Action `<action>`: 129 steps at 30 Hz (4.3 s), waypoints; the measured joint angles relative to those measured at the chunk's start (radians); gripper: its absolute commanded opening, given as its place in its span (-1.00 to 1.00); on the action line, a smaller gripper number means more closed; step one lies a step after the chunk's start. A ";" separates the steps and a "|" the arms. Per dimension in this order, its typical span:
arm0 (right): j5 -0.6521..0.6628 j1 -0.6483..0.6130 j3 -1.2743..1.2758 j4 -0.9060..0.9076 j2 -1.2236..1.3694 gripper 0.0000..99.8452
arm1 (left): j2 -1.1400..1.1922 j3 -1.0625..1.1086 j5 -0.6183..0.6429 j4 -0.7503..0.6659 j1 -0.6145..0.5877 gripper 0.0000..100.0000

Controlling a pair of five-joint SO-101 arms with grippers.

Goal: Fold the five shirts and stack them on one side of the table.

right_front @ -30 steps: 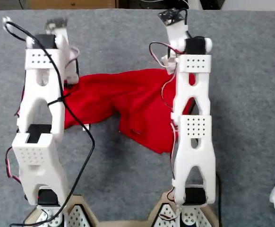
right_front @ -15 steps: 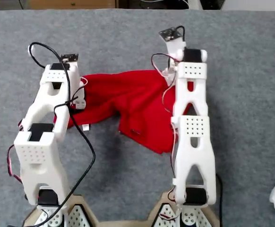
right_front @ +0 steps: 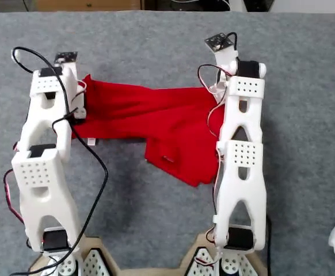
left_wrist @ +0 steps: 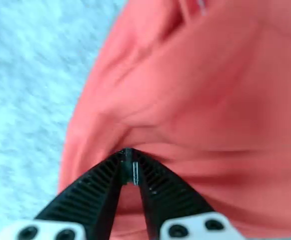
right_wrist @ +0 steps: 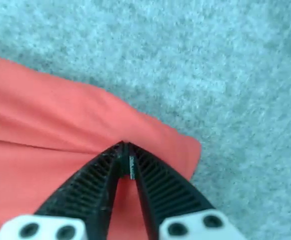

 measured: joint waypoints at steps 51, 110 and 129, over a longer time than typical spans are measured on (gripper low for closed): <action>-0.107 -0.094 0.856 -0.089 -0.425 -0.99 | 0.485 -0.772 -0.083 0.005 0.051 -0.96; -0.012 -0.069 0.404 -0.222 -0.212 -0.99 | -0.147 0.275 -0.074 0.044 0.021 -0.96; 0.040 -0.035 0.391 -0.227 -0.180 -0.99 | -0.051 0.006 -0.138 -0.074 -0.144 -0.96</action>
